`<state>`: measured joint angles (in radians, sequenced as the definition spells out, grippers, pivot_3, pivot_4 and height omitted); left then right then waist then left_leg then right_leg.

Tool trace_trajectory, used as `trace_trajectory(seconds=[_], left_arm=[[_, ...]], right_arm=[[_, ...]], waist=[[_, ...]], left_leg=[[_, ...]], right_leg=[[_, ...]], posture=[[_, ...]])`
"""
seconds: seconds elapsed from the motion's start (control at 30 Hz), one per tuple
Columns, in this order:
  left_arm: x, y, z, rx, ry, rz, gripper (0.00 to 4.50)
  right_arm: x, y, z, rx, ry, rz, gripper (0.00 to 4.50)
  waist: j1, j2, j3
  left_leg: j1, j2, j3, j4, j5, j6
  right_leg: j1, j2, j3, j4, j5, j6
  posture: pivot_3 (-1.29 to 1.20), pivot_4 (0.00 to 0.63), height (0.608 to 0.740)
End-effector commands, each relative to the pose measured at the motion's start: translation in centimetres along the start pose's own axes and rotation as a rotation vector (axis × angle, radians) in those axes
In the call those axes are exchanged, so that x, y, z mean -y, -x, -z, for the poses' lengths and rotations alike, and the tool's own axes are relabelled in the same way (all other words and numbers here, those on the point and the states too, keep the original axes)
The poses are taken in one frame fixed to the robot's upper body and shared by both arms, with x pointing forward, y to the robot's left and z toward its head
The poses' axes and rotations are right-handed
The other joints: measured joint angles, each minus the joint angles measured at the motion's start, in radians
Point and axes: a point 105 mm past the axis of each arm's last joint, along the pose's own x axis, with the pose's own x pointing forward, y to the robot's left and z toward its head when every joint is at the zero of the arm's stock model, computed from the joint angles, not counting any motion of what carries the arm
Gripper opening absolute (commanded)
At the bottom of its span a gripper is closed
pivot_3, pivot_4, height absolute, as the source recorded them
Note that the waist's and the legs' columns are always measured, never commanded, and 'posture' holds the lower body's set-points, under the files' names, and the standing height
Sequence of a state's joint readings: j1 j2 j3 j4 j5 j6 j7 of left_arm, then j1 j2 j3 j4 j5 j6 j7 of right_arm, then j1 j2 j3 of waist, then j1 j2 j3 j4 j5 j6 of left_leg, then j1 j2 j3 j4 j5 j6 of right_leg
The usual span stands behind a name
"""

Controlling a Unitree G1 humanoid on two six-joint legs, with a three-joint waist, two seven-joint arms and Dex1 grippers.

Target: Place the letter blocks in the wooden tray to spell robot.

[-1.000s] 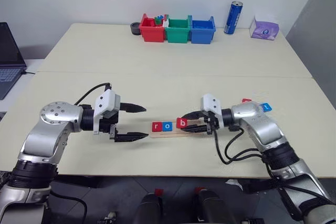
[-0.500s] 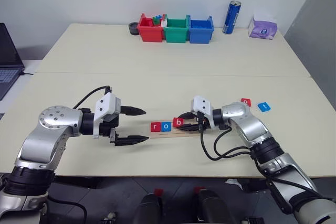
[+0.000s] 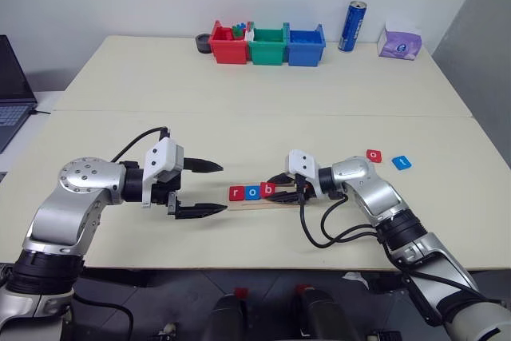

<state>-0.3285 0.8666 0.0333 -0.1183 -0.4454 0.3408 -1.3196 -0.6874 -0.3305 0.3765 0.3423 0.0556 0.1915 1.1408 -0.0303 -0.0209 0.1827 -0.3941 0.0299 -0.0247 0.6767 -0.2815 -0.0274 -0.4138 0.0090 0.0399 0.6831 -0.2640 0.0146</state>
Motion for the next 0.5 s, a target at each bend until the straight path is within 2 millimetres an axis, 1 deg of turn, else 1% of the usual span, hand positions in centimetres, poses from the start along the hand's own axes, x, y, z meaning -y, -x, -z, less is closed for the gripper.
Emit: trace_trajectory(seconds=[0.03,0.27,0.5], left_arm=[[-0.39,0.08,-0.98,0.011,-0.046,-0.009,4.50],[-0.61,0.19,-0.91,0.007,-0.053,-0.018,4.50],[-0.54,0.19,-0.75,0.006,-0.049,-0.021,4.50]], right_arm=[[0.73,0.11,-1.17,0.009,0.055,0.014,1.46],[0.80,-0.21,-1.37,0.014,0.078,0.009,1.46],[0.71,-0.07,-1.36,0.010,0.079,-0.008,1.46]], waist=[[0.000,0.000,0.000],[0.000,0.000,0.000],[0.000,0.000,0.000]], left_leg=[[0.000,0.000,0.000,0.000,0.000,0.000],[0.000,0.000,0.000,0.000,0.000,0.000],[0.000,0.000,0.000,0.000,0.000,0.000]], right_leg=[[0.000,0.000,0.000,0.000,0.000,0.000],[0.000,0.000,0.000,0.000,0.000,0.000],[0.000,0.000,0.000,0.000,0.000,0.000]], posture=[[0.00,0.150,0.740],[0.00,0.150,0.740],[0.00,0.150,0.740]])
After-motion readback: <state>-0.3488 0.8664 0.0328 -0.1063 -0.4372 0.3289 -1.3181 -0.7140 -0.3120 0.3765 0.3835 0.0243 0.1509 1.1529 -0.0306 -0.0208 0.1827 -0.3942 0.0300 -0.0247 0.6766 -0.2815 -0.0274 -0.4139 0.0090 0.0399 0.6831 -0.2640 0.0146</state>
